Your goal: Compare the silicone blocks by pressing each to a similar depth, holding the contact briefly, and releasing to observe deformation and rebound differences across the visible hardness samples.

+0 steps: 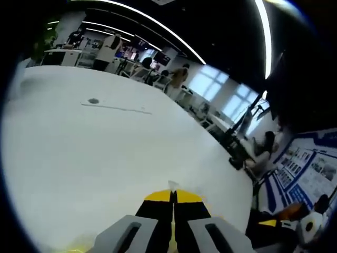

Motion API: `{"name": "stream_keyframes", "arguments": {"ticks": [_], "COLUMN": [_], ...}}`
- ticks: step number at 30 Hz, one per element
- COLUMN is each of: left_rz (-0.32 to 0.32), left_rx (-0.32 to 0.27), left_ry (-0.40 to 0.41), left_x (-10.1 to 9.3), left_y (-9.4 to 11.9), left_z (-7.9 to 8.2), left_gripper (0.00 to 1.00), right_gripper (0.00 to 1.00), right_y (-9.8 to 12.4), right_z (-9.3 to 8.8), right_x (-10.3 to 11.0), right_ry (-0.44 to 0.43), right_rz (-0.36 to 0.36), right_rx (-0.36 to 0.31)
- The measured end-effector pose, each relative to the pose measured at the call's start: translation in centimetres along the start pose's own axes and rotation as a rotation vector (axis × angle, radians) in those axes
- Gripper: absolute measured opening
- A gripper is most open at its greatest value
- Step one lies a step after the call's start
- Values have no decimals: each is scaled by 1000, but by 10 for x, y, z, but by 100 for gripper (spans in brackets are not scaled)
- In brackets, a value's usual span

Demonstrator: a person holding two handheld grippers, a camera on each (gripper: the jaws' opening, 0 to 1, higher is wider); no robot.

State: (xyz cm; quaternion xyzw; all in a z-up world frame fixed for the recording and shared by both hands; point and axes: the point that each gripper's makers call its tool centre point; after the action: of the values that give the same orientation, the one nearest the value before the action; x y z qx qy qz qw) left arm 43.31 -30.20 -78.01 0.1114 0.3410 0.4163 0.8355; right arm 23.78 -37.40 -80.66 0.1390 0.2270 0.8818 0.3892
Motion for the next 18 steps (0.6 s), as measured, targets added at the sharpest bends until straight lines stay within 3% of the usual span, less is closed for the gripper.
{"name": "stream_keyframes", "arguments": {"ticks": [6,18], "left_rz": [-73,-107], "left_rx": [-36,-66], "left_ry": [-48,-159], "left_x": [-27,-48], "left_y": [16,45], "left_z": [17,33], "left_gripper": [0,0], "right_gripper": [91,90], "right_y": [0,2], "right_z": [0,5], "right_x": [1,2], "right_ry": [-2,-16], "right_rz": [2,5], "right_rx": [-3,-29]}}
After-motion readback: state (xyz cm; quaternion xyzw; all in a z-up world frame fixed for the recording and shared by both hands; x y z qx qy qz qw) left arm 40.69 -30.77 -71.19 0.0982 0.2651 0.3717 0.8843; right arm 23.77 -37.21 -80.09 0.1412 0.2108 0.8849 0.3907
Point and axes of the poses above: the point that each gripper's makers call its tool centre point, and the gripper's own axes: y roughly backward along the fingers, x roughly to its left, z roughly out of its top, and after that the axes turned 9 degrees about z, right-handed
